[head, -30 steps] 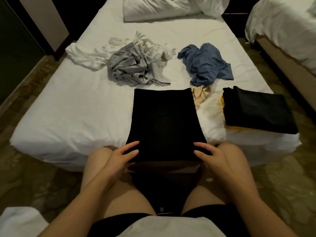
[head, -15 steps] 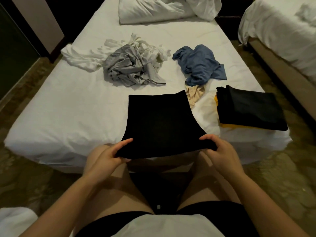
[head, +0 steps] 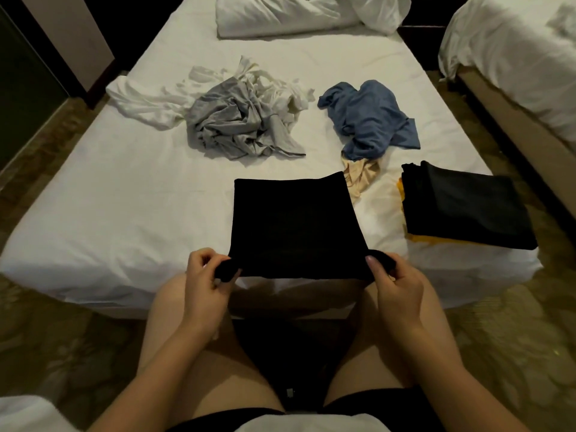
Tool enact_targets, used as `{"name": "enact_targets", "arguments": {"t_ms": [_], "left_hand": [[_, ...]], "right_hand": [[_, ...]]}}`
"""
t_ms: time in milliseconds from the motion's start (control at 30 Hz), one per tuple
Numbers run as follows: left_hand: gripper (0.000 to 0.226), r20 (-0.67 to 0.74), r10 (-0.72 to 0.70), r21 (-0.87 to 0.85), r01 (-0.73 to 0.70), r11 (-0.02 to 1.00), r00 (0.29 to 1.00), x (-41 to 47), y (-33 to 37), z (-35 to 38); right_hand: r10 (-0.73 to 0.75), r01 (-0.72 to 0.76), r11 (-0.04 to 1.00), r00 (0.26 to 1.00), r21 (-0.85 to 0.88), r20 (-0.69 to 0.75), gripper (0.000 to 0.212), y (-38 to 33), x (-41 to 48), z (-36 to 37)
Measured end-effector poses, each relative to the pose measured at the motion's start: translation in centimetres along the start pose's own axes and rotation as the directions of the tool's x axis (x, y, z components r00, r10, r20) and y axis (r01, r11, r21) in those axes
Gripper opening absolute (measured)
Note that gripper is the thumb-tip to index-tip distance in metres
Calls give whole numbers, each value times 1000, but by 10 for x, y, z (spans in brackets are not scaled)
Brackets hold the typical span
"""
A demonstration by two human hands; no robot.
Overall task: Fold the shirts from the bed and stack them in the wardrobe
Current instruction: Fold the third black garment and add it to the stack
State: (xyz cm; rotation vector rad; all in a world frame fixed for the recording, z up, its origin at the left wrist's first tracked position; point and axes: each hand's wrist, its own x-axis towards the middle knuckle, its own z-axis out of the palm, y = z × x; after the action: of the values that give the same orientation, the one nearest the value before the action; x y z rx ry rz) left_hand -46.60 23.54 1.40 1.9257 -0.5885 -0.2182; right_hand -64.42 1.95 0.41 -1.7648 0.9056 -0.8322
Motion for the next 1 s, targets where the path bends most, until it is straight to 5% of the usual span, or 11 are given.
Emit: {"name": "enact_targets", "arguments": {"t_ms": [100, 267, 633, 1000], "left_hand": [[14, 35, -12, -28, 13, 1000, 999, 21, -4, 10], [12, -97, -72, -1, 73, 997, 993, 78, -5, 28], [38, -80, -347, 206, 356, 911, 934, 202, -46, 74], [41, -158, -377, 295, 408, 864, 913, 213, -65, 88]], "right_hand": [[53, -53, 996, 999, 73, 5, 18, -1, 23, 14], [81, -79, 996, 996, 36, -40, 4, -4, 90, 49], [228, -233, 889, 972, -394, -58, 35, 39, 203, 113], [263, -280, 852, 960, -442, -101, 39, 51, 214, 124]]}}
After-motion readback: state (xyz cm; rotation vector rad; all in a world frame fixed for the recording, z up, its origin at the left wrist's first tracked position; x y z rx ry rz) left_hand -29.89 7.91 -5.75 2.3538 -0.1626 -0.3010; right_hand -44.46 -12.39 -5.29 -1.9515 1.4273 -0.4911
